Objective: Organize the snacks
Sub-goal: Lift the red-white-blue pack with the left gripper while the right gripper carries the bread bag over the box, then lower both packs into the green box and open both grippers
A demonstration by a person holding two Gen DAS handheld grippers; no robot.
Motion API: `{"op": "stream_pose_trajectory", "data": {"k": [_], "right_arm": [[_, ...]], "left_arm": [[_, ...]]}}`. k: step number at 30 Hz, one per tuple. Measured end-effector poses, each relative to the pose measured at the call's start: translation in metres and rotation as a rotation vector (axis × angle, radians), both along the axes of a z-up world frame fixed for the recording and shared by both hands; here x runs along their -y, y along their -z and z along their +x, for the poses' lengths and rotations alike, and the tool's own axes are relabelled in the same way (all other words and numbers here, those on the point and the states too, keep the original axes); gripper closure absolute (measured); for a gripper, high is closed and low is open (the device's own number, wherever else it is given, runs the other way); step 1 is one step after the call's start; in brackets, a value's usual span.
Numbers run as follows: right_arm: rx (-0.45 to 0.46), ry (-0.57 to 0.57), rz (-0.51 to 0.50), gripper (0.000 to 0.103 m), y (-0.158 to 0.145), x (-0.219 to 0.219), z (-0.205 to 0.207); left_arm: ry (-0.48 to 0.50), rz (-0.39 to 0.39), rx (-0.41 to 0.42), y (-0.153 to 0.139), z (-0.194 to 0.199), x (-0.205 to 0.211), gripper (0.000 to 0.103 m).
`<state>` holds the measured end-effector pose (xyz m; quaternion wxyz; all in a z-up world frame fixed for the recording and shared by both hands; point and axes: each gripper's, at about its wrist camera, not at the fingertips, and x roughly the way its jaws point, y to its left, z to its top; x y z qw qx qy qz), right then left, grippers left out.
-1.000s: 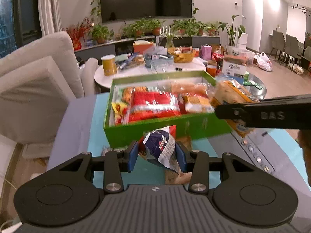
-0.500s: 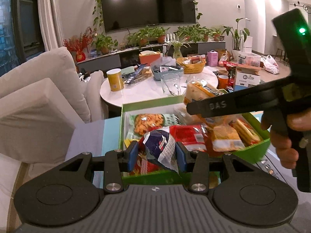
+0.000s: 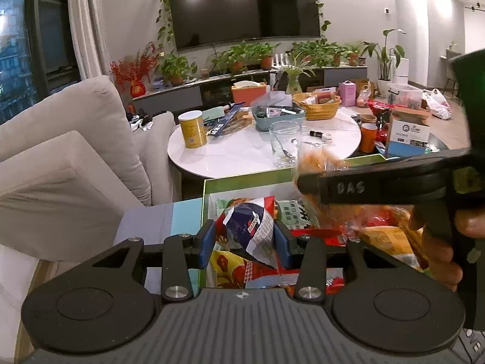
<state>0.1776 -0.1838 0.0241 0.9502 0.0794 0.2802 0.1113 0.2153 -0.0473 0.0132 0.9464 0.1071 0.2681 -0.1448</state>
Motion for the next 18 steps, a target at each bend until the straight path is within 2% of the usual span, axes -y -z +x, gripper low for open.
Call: {"op": "stream_pose_trajectory", "data": {"k": [1,4,10,18], "right_arm": [[0.02,0.01,0.01,0.049,-0.001,0.001,-0.002],[0.051,0.017,0.045,0.045,-0.003,0.007,-0.007],[0.029,0.048,0.073,0.045,-0.012,0.018,-0.01],[0.026,0.099,0.073,0.045,-0.017,0.027,-0.011]], "left_arm": [[-0.004,0.004,-0.003,0.001,0.002,0.001,0.064],[-0.009,0.013,-0.017,0.005,0.009,0.005,0.064],[-0.015,0.001,-0.029,0.008,0.027,0.017,0.064],[-0.085,0.043,-0.043,0.016,0.059,0.03,0.064]]}}
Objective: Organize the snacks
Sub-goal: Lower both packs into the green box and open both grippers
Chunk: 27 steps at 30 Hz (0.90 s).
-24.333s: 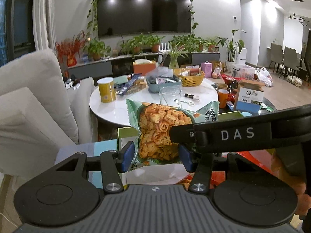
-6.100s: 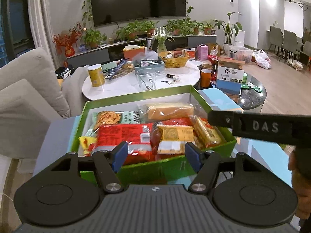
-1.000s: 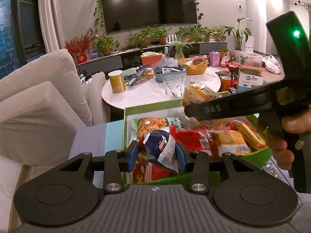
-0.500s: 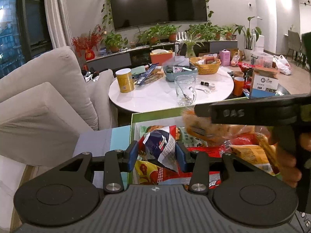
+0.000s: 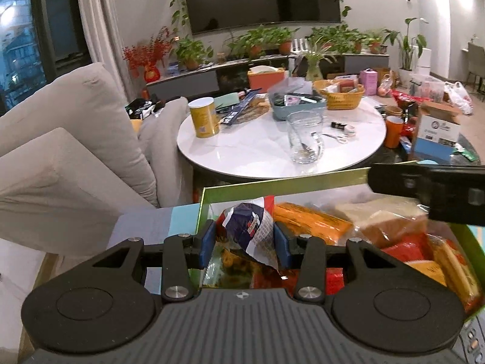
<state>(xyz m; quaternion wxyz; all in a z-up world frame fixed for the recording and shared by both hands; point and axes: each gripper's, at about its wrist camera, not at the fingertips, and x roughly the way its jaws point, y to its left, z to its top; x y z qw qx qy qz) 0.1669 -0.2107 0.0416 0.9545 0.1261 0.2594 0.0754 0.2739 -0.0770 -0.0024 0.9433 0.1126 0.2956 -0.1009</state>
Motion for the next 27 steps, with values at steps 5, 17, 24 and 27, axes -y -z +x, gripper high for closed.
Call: {"op": "stream_pose_trajectory", "data": {"k": [5,17,24,27], "right_arm": [[0.001,-0.007,-0.005,0.045,0.0,-0.002,0.002],[-0.012,-0.01,-0.009,0.045,0.004,-0.001,0.005],[-0.007,-0.013,-0.03,0.044,0.002,-0.006,-0.002],[0.0,-0.006,-0.04,0.044,0.0,-0.008,-0.008]], "left_arm": [[-0.015,0.022,-0.028,0.009,0.012,0.004,0.064],[-0.012,0.013,-0.061,0.012,0.016,-0.001,0.045],[-0.037,0.009,0.038,-0.004,-0.019,-0.025,0.04],[-0.05,-0.02,0.058,-0.008,-0.039,-0.047,0.036]]}}
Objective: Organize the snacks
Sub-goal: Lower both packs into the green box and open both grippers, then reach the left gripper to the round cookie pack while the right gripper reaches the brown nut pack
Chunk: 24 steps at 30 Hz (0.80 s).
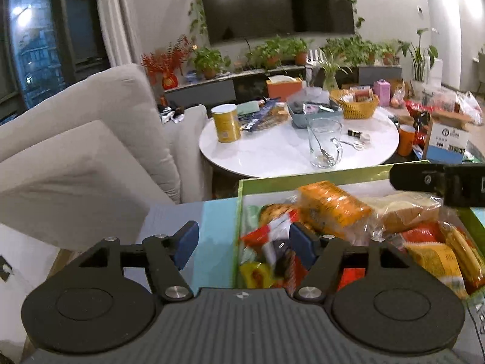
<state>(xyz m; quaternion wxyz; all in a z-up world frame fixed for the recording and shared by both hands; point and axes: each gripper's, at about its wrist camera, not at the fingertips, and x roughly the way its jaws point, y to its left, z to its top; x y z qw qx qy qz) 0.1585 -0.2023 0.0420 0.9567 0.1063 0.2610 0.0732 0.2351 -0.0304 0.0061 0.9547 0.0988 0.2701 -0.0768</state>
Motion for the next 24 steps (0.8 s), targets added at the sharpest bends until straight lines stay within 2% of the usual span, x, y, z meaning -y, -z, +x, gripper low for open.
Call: {"op": "stream_pose_trajectory", "data": {"k": [2,9,17,24], "right_arm": [[0.004,-0.005,0.008,0.044,-0.001,-0.003,-0.007],[-0.01,-0.047,-0.019,0.044,-0.001,-0.025,-0.038],[-0.03,-0.029,-0.073,0.044,-0.003,-0.034,-0.08],[-0.081,-0.013,-0.077,0.044,0.015,-0.045,-0.118]], "left_arm": [[-0.008,-0.016,-0.001,0.0,-0.011,-0.014,0.029],[-0.019,-0.028,-0.043,0.007,-0.043,-0.042,0.029],[-0.016,-0.057,-0.06,0.009,-0.075,-0.05,0.029],[-0.01,-0.09,-0.055,0.011,-0.105,-0.057,0.029]]}}
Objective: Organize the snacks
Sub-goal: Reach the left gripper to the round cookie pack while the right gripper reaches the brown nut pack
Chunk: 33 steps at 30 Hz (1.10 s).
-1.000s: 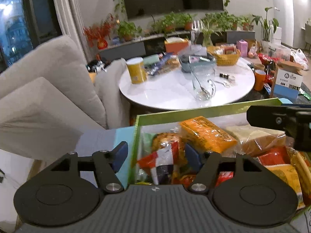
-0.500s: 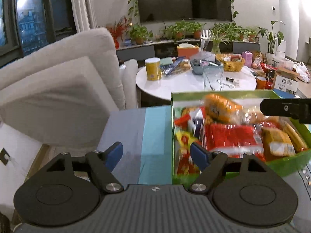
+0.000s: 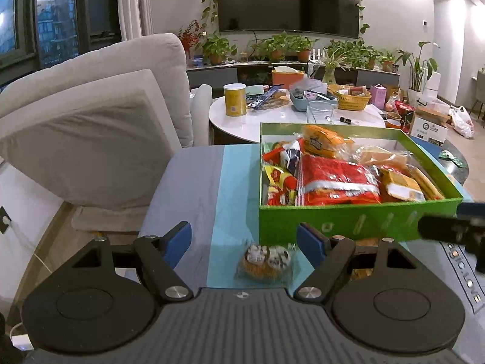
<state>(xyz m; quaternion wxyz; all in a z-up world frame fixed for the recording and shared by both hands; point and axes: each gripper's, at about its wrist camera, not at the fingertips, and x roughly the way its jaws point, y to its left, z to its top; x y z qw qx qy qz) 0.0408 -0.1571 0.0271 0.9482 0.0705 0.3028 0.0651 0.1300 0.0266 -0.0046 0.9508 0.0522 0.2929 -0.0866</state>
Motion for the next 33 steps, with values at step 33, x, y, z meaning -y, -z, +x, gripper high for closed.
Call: {"op": "stream_pose_trajectory", "data": {"k": [33], "right_arm": [[-0.141,0.051,-0.033,0.044,0.057,-0.022,-0.013]], "left_arm": [[0.147,0.079,-0.059,0.066,0.038,0.015,0.027]]}}
